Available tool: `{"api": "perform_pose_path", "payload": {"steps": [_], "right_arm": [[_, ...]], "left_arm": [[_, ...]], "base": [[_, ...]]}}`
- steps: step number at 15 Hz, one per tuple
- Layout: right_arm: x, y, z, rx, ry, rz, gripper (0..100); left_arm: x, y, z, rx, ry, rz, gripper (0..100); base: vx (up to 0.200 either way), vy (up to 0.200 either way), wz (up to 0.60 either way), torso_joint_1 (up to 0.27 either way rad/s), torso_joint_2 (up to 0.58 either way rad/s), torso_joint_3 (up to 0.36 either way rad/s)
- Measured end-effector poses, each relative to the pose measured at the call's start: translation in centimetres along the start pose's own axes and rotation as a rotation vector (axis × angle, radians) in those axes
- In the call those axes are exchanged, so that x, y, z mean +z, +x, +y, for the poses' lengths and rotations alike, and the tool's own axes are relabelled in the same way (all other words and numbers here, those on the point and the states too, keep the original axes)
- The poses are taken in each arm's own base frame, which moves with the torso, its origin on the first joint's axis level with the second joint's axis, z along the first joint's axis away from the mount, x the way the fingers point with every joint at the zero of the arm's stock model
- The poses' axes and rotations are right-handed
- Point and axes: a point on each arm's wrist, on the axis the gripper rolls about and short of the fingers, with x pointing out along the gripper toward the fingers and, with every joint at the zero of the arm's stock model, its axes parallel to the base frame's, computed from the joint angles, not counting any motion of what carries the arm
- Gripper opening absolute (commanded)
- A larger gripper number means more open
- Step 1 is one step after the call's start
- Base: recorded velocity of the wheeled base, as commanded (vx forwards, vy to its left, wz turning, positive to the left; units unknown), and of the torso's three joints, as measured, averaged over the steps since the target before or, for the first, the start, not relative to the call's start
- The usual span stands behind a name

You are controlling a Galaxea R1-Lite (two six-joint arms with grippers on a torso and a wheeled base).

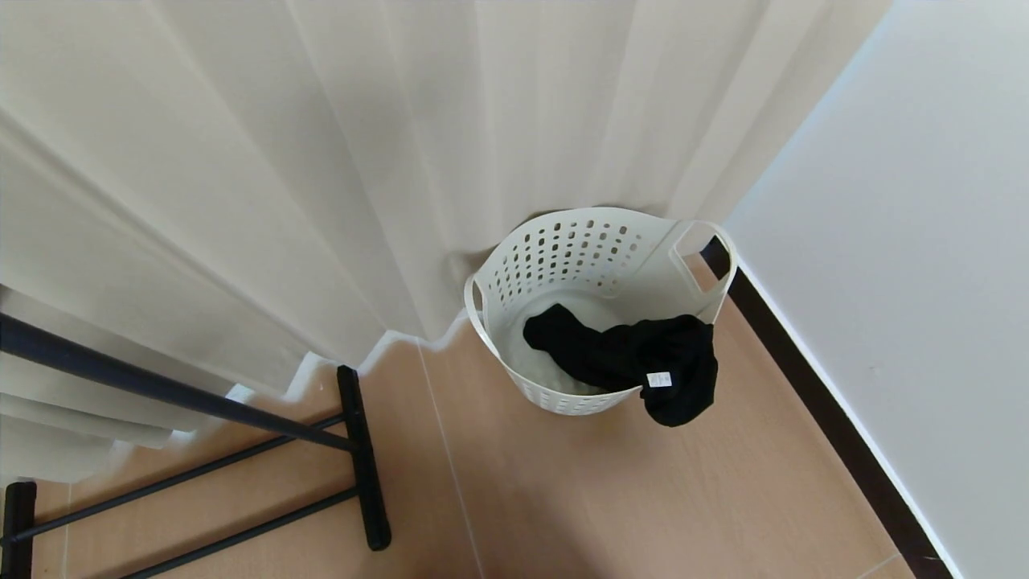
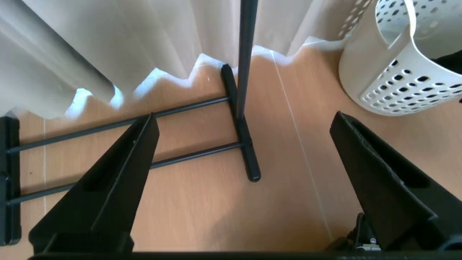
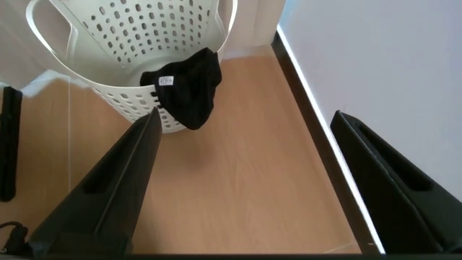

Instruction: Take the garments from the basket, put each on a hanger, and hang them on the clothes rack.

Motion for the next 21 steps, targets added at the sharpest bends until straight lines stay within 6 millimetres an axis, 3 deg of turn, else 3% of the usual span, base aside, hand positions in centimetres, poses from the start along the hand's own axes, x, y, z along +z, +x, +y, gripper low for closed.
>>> {"api": "perform_pose_path", "payload": {"steps": [7, 9, 12, 16, 19, 21], "right_arm": [[0.0, 0.3, 0.0, 0.024, -0.106, 0.047, 100], [0.2, 1.3, 0.0, 0.073, -0.150, 0.138, 100], [2.9, 4.1, 0.1, 0.156, -0.205, 0.297, 100], [8.4, 12.1, 0.5, 0.273, -0.398, 0.454, 100], [12.2, 20.0, 1.5, 0.392, -0.610, 0.525, 100], [13.6, 25.5, 2.9, 0.491, -0.731, 0.564, 100]], "left_arm": [[0.0, 0.0, 0.0, -0.002, 0.002, -0.002, 100], [0.0, 0.0, 0.0, -0.002, 0.002, -0.002, 100], [0.0, 0.0, 0.0, -0.002, 0.002, -0.001, 100], [0.0, 0.0, 0.0, -0.002, 0.002, -0.001, 100], [0.0, 0.0, 0.0, -0.002, 0.003, -0.001, 100], [0.0, 0.0, 0.0, -0.002, 0.002, -0.001, 100]], "base": [[0.000, 0.000, 0.00, 0.002, 0.00, -0.055], [0.000, 0.000, 0.00, 0.000, 0.00, 0.000], [0.000, 0.000, 0.00, 0.000, 0.00, 0.000], [0.000, 0.000, 0.00, 0.000, 0.00, 0.000], [0.000, 0.000, 0.00, 0.000, 0.00, 0.000], [0.000, 0.000, 0.00, 0.000, 0.00, 0.000]]}}
